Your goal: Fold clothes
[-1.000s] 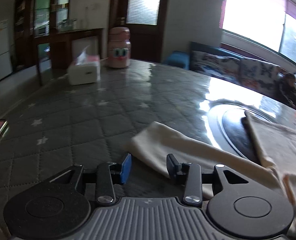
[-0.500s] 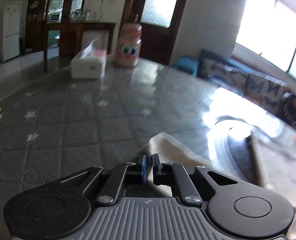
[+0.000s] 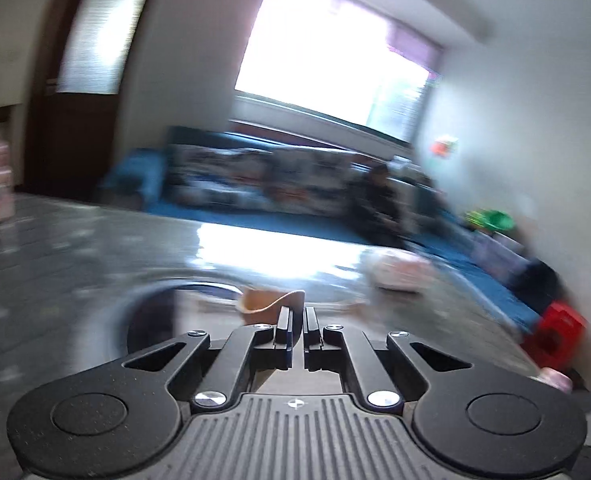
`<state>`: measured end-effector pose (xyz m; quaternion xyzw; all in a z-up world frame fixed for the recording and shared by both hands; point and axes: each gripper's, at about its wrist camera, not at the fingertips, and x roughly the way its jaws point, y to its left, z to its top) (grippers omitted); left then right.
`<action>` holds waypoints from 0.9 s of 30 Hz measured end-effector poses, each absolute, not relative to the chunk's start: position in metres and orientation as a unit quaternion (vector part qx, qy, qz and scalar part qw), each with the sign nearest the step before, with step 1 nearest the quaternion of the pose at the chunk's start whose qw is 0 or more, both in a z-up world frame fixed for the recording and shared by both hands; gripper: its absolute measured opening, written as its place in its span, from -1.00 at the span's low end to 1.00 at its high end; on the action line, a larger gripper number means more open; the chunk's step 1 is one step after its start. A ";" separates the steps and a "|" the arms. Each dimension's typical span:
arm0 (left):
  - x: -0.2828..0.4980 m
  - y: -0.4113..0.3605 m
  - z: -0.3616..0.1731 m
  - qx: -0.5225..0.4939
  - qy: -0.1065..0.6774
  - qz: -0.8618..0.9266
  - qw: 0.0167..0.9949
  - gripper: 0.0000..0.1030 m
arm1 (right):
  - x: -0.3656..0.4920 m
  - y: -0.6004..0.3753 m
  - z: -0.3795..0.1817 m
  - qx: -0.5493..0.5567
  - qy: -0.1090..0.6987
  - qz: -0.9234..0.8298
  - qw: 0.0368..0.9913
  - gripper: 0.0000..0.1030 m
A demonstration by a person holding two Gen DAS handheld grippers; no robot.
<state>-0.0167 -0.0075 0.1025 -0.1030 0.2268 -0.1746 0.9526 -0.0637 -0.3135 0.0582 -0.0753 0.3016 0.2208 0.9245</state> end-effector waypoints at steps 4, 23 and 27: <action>-0.011 -0.051 0.093 -0.096 0.241 -0.243 0.935 -0.90 | -0.066 -0.339 0.054 -0.060 0.306 0.192 0.931 -0.64; -0.039 -0.031 0.040 -0.016 0.315 -0.252 0.915 -0.45 | -0.037 -0.330 0.041 -0.037 0.327 0.206 0.921 -0.64; -0.045 0.006 0.033 -0.001 0.324 -0.189 0.927 -0.45 | -0.020 -0.316 0.031 -0.042 0.342 0.212 0.914 -0.57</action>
